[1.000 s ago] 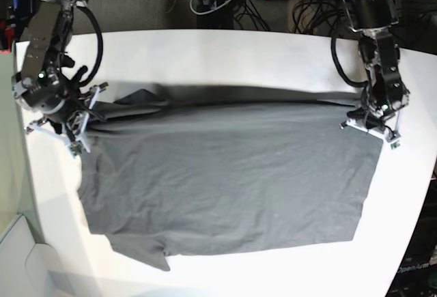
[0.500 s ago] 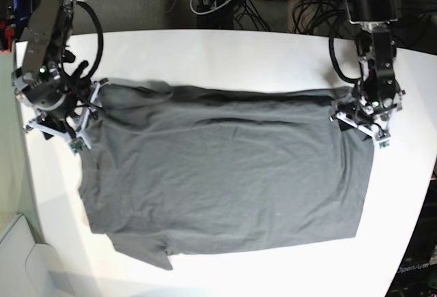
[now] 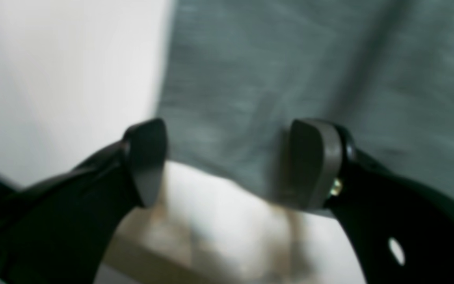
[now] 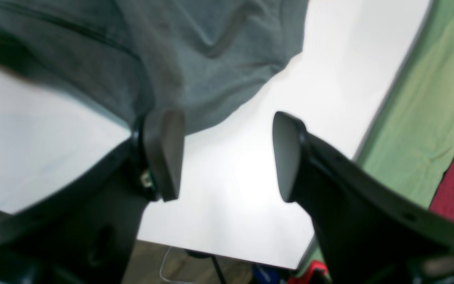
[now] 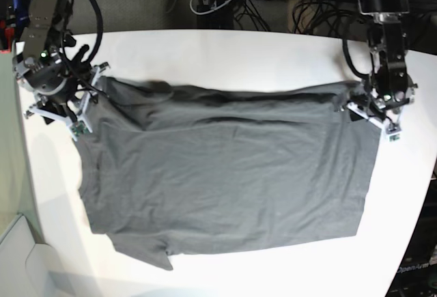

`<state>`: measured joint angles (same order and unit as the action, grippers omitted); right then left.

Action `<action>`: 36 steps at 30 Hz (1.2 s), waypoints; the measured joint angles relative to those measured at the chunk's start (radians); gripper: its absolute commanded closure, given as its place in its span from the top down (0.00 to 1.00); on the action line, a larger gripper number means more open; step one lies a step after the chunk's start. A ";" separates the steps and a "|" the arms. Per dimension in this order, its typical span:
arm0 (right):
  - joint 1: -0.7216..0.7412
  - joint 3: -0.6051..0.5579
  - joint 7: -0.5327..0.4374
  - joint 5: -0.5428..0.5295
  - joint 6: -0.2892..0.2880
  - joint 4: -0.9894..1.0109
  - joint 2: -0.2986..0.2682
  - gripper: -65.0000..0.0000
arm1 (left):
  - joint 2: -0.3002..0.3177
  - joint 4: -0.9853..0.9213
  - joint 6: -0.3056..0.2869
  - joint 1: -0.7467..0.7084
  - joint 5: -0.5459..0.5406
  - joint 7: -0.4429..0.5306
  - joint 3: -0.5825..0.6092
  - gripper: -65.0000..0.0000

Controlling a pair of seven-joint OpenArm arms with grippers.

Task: Layout the t-shirt on the table in an organized manner, then fold the t-shirt properly
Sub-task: 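Move the right gripper along the shirt edge toward the collar and grasp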

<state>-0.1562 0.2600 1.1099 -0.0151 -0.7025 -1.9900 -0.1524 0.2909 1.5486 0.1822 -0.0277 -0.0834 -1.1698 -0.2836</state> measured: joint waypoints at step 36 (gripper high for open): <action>0.077 0.032 -0.012 -0.176 0.003 0.364 0.009 0.00 | -0.058 0.127 -0.233 -0.061 -0.007 0.092 -0.145 0.70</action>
<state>-0.0788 0.2916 1.0981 -0.1913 -0.6991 -1.6264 -0.1436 0.2329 1.6752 -0.0513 -0.0891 -0.0902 -1.0779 -0.4290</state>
